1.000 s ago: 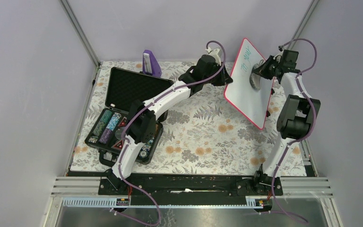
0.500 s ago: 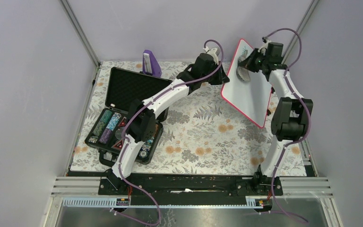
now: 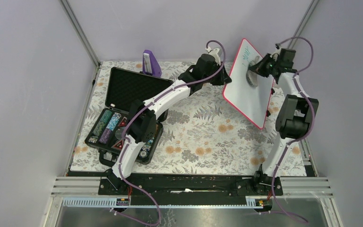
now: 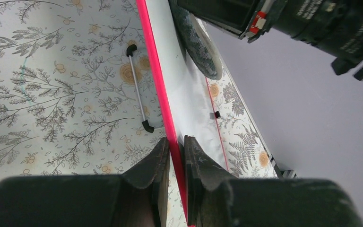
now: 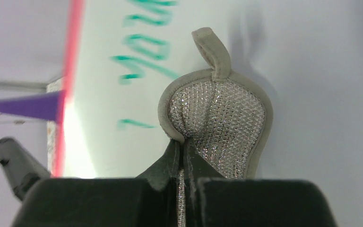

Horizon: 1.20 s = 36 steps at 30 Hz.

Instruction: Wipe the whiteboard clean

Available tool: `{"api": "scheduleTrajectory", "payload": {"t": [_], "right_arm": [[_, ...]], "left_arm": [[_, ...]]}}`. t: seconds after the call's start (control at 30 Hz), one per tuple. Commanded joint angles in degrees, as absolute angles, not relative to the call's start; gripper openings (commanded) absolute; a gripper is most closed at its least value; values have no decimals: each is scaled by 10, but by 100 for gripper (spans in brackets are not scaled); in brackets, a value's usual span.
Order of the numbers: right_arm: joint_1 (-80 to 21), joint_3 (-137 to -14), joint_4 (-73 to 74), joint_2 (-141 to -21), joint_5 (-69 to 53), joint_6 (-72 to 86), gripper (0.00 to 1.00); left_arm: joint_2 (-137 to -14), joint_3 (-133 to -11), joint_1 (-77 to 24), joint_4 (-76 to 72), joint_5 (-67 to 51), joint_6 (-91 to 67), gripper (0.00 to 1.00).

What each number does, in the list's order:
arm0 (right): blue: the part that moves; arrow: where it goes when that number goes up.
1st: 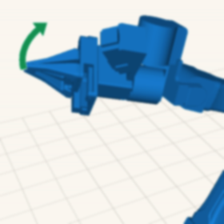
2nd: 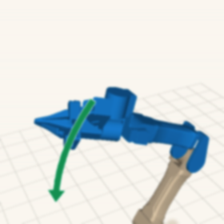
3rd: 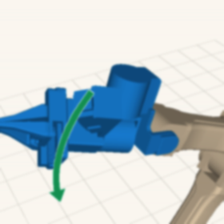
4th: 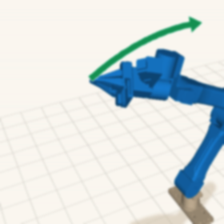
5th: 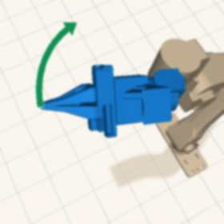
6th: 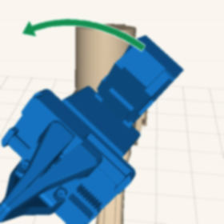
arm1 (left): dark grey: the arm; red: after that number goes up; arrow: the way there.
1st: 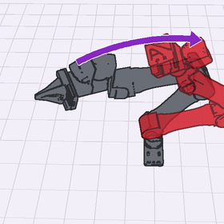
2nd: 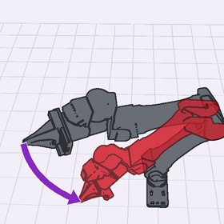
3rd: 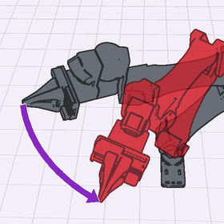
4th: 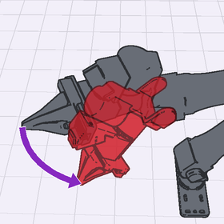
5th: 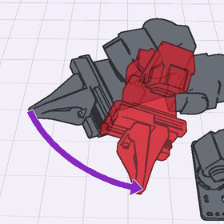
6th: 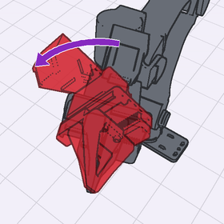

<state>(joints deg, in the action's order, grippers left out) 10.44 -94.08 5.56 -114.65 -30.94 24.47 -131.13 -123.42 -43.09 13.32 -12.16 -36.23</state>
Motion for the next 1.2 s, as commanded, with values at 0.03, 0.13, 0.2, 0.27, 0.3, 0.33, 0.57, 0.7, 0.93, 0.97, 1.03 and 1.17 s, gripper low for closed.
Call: {"api": "scheduleTrajectory", "payload": {"t": [0.03,0.13,0.2,0.27,0.3,0.33,0.57,0.7,0.93,0.97,1.03,1.17], "right_arm": [[134,-932,97,-1179,-293,235,0],[125,-937,84,-1182,-311,249,0],[109,-948,91,-1177,-306,246,0],[84,-959,97,-1165,-302,241,0],[71,-964,97,-1158,-300,239,0],[59,-969,96,-1147,-300,237,0],[14,-971,30,-1111,-310,249,0],[22,-1011,48,-1164,-292,243,0],[98,-996,65,-1223,-293,267,0],[108,-992,68,-1227,-292,265,0],[122,-992,77,-1236,-288,256,0],[130,-1016,108,-1256,-277,232,0]], "left_arm": [[-1341,-1248,-439,115,-127,-339,0],[-1340,-1247,-439,118,-127,-337,0],[-1339,-1247,-439,120,-127,-335,0],[-1338,-1247,-439,121,-127,-333,0],[-1337,-1247,-439,121,-128,-332,0],[-1337,-1247,-439,122,-128,-332,0],[-1335,-1247,-439,129,-127,-327,0],[-1333,-1243,-440,131,-128,-326,0],[-1333,-1241,-440,130,-129,-324,0],[-1333,-1240,-441,130,-130,-324,0],[-1333,-1237,-441,131,-130,-325,0],[-1333,-1233,-441,130,-133,-324,0]]}}
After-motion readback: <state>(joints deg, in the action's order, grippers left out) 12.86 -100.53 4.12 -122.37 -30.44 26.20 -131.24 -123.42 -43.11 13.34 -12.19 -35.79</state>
